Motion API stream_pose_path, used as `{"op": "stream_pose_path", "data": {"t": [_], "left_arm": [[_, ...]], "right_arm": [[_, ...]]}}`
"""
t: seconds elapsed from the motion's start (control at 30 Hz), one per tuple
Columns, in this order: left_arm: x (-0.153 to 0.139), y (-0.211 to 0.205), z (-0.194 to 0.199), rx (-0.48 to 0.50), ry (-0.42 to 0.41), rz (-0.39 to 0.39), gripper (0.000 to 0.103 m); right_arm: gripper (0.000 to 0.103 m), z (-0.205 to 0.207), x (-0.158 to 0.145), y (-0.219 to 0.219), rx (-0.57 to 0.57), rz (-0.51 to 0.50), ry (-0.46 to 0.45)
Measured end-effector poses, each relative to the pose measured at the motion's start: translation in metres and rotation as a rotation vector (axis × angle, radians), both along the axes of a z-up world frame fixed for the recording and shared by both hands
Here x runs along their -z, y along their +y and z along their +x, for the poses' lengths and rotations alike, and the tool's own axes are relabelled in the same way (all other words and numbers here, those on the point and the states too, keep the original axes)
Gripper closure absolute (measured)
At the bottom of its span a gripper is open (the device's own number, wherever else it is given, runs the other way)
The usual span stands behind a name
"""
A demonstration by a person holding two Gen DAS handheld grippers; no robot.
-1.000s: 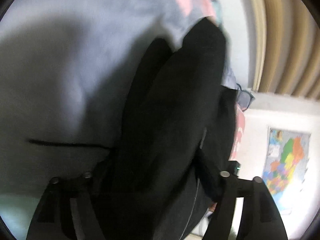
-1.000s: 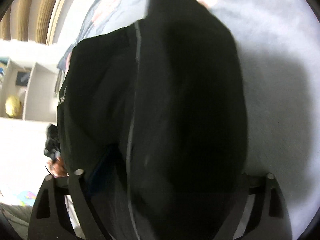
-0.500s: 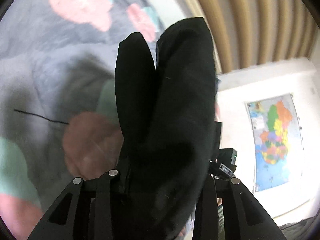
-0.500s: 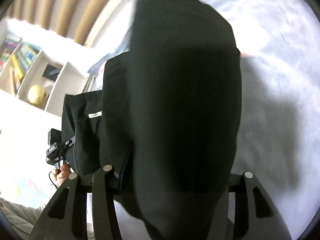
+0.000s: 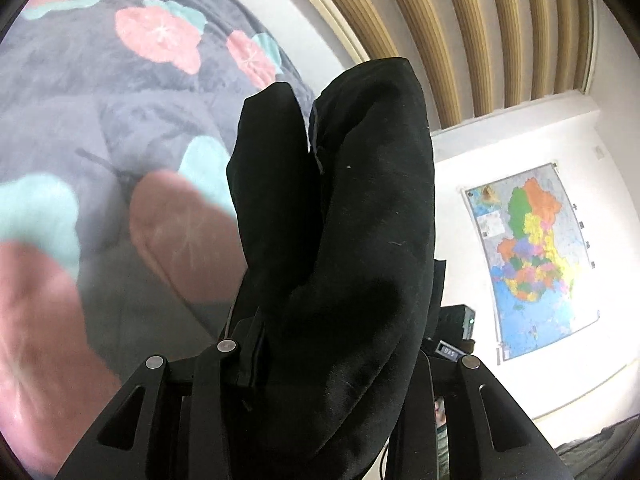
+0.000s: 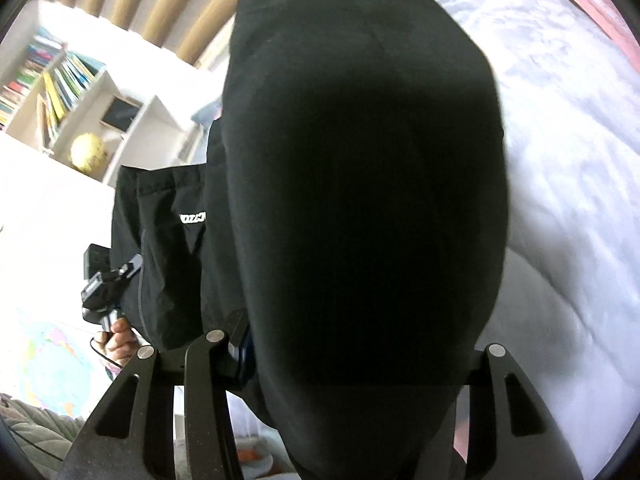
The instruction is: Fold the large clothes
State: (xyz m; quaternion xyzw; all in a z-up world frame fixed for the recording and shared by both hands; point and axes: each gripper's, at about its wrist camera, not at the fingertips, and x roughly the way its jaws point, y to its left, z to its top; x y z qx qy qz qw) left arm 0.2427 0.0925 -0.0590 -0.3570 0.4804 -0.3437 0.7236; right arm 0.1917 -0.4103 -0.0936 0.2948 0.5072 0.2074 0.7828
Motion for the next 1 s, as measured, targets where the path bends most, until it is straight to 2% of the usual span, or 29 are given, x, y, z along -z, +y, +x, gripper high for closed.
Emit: {"op": "stream_pose_path", "data": {"t": [0.17,0.27,0.4,0.57,0.67,0.77,0.87,0.97,1.0], "left_arm": [[0.020,0.002,-0.034,-0.010,0.059,0.001,0.067],[0.037,0.003,-0.038,-0.028,0.100,-0.002,0.067],[0.071,0.001,-0.044,-0.042,0.134,0.039,0.067],[0.110,0.028,-0.036,-0.152,0.166,-0.004,0.064],[0.141,0.058,-0.030,-0.202,0.193,0.010,0.062],[0.169,0.073,-0.026,-0.228,0.201,-0.014,0.053],[0.186,0.078,-0.027,-0.231,0.159,-0.054,0.049],[0.185,0.077,-0.030,-0.241,0.108,-0.055,0.050],[0.185,0.077,-0.031,-0.250,0.090,-0.051,0.050]], "right_arm": [[0.046,-0.028,0.001,0.012,-0.021,-0.050,0.057],[0.046,-0.031,0.018,0.015,-0.014,-0.049,0.096],[0.046,-0.036,0.048,0.017,0.007,-0.058,0.141],[0.046,-0.039,0.082,-0.015,0.086,-0.090,0.101],[0.046,-0.044,0.105,-0.030,0.131,-0.111,0.102],[0.040,-0.047,0.120,-0.027,0.174,-0.102,0.088],[0.027,-0.069,0.134,-0.047,0.209,-0.138,0.038],[0.025,-0.076,0.134,-0.053,0.235,-0.183,-0.005],[0.025,-0.070,0.125,-0.041,0.246,-0.198,-0.022]]}}
